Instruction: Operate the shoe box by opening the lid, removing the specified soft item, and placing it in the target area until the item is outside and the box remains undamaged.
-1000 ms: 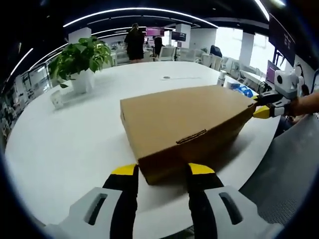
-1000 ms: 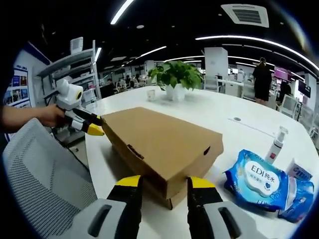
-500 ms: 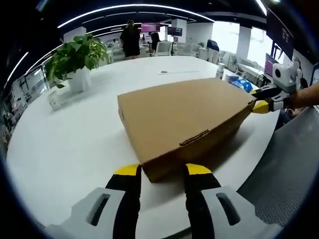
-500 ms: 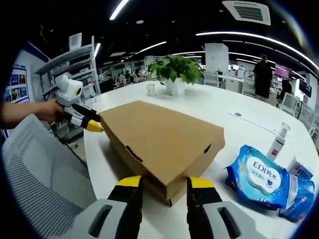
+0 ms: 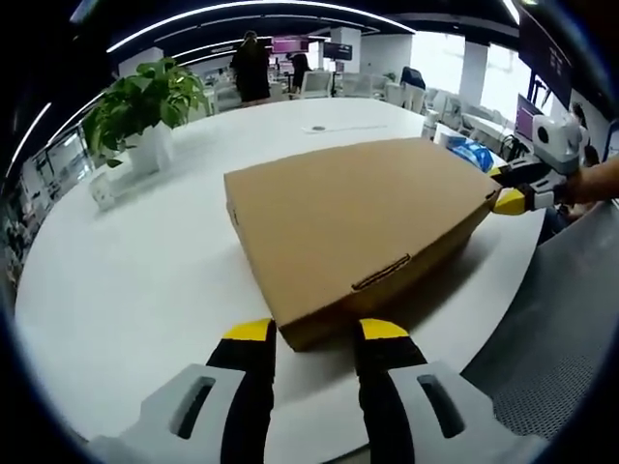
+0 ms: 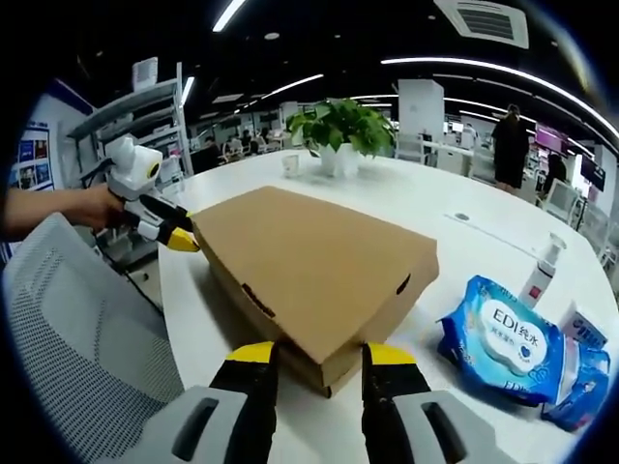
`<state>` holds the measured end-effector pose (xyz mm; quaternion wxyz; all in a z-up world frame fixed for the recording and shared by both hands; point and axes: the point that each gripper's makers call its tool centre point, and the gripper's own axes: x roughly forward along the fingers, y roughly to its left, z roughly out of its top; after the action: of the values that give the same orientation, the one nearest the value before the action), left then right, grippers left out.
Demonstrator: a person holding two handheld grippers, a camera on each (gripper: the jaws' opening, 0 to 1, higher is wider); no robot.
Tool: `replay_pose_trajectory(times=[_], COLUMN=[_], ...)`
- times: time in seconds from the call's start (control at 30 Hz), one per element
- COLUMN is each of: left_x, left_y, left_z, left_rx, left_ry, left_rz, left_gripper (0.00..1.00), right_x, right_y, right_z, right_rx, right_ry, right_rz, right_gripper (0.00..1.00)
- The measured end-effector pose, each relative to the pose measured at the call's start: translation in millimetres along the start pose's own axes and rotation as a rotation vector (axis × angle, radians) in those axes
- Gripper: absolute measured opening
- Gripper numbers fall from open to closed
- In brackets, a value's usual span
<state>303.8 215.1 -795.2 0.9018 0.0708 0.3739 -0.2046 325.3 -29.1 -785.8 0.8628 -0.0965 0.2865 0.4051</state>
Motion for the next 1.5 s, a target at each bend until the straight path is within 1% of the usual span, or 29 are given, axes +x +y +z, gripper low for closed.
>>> replay_pose_trajectory(times=[0.33, 0.67, 1.0, 1.5], left_x=[2, 9, 20, 43], left_y=[0.2, 4.9, 9.9, 20.4], left_z=[2.4, 9.2, 20.3, 42.2], left_rx=[0.0, 0.0, 0.006, 0.003], left_ry=[0.001, 0.001, 0.01, 0.017], left_rz=[0.001, -0.011, -0.019, -0.024], left_gripper=[0.32, 0.32, 0.32, 0.32], right_x=[0, 4, 10, 24], right_y=[-4, -10, -21, -48], right_z=[1.0, 3.9, 9.1, 20.7], right_rx=[-0.001, 0.004, 0.011, 0.017], right_ry=[0.007, 0.008, 0.01, 0.017], right_rz=[0.001, -0.002, -0.009, -0.024], right_gripper=[0.3, 0.3, 0.3, 0.3])
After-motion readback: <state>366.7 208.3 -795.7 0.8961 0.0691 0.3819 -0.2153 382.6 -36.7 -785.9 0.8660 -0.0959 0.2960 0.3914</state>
